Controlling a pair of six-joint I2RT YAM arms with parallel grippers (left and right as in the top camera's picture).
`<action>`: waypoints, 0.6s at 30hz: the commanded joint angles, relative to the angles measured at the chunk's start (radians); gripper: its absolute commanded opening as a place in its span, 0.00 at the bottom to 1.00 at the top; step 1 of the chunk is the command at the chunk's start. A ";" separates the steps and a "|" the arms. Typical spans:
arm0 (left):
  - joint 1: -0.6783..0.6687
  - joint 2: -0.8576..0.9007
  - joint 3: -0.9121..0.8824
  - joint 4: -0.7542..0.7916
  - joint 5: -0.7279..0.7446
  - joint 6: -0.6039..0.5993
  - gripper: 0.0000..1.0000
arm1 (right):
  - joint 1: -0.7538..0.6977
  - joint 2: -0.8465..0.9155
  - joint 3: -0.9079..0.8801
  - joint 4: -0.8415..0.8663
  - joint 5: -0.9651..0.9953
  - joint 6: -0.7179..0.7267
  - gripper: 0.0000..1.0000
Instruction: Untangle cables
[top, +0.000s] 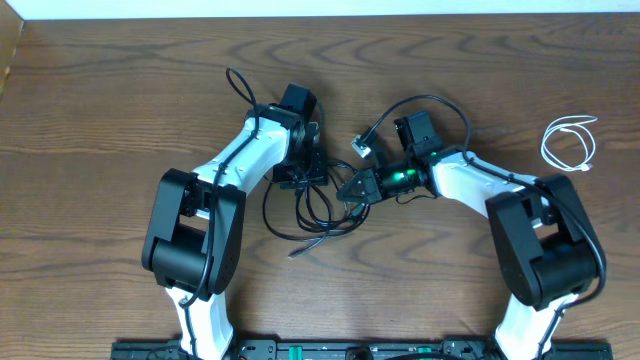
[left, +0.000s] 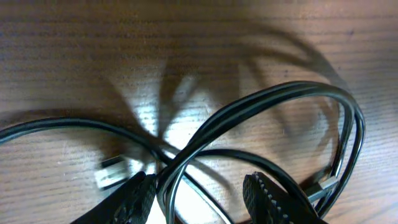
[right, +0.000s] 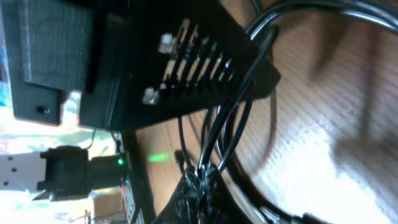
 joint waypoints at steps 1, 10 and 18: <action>0.005 0.003 -0.008 0.014 -0.002 -0.019 0.51 | 0.002 0.066 -0.003 0.035 -0.108 0.027 0.01; 0.005 0.004 -0.008 0.024 0.037 -0.019 0.51 | 0.002 0.181 -0.003 0.205 -0.251 0.069 0.20; 0.005 0.004 -0.008 0.021 0.037 -0.019 0.51 | 0.002 0.182 -0.003 0.261 -0.199 0.104 0.28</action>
